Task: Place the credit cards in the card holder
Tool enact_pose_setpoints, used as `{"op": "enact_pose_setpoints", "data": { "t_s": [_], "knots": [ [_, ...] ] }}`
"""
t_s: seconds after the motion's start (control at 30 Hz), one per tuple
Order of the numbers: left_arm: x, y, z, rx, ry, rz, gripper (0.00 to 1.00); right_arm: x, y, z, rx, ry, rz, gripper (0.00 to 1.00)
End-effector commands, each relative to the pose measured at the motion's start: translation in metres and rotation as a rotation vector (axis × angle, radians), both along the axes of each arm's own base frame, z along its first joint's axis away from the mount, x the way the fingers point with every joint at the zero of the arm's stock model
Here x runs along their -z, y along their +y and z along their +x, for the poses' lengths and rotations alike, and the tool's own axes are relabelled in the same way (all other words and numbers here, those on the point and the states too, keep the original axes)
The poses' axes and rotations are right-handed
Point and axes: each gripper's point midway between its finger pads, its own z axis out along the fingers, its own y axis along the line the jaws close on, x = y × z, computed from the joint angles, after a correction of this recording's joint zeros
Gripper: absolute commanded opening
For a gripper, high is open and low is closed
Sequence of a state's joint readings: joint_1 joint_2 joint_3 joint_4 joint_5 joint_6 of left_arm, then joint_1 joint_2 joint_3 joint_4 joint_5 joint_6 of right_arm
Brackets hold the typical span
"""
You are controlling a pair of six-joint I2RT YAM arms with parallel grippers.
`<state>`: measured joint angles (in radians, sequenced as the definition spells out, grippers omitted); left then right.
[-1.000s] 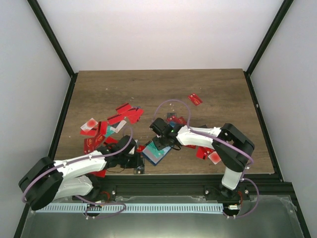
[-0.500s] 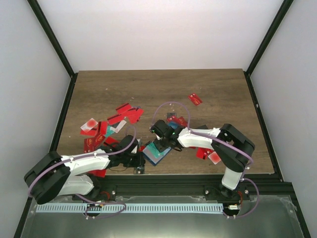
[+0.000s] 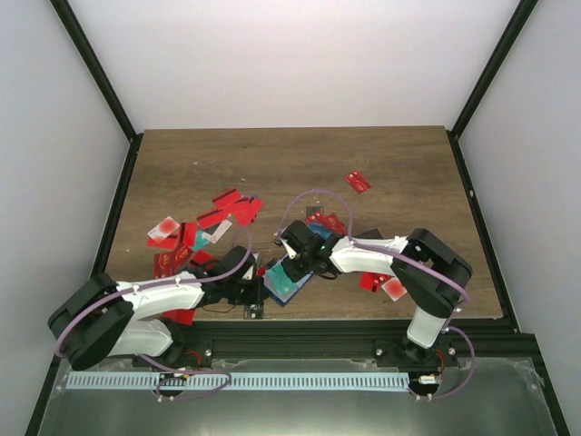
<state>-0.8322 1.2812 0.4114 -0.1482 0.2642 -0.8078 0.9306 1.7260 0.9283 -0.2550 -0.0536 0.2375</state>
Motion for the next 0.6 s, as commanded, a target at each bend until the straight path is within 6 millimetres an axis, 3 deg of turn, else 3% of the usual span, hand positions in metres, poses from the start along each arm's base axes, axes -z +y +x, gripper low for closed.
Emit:
{"op": "enact_pose_setpoints", "data": {
  "t_s": [0.0, 0.17, 0.57],
  "knots": [
    [0.012, 0.009, 0.000, -0.012, 0.003, 0.061, 0.04, 0.001, 0.010, -0.021, -0.050, 0.078, 0.062, 0.17],
    [0.010, 0.009, 0.004, -0.009, -0.012, 0.069, 0.04, 0.000, 0.013, -0.017, -0.045, 0.054, 0.078, 0.20],
    [0.008, 0.017, 0.007, -0.003, -0.038, 0.134, 0.04, -0.015, 0.015, 0.017, 0.043, -0.075, 0.051, 0.27]
  ]
}}
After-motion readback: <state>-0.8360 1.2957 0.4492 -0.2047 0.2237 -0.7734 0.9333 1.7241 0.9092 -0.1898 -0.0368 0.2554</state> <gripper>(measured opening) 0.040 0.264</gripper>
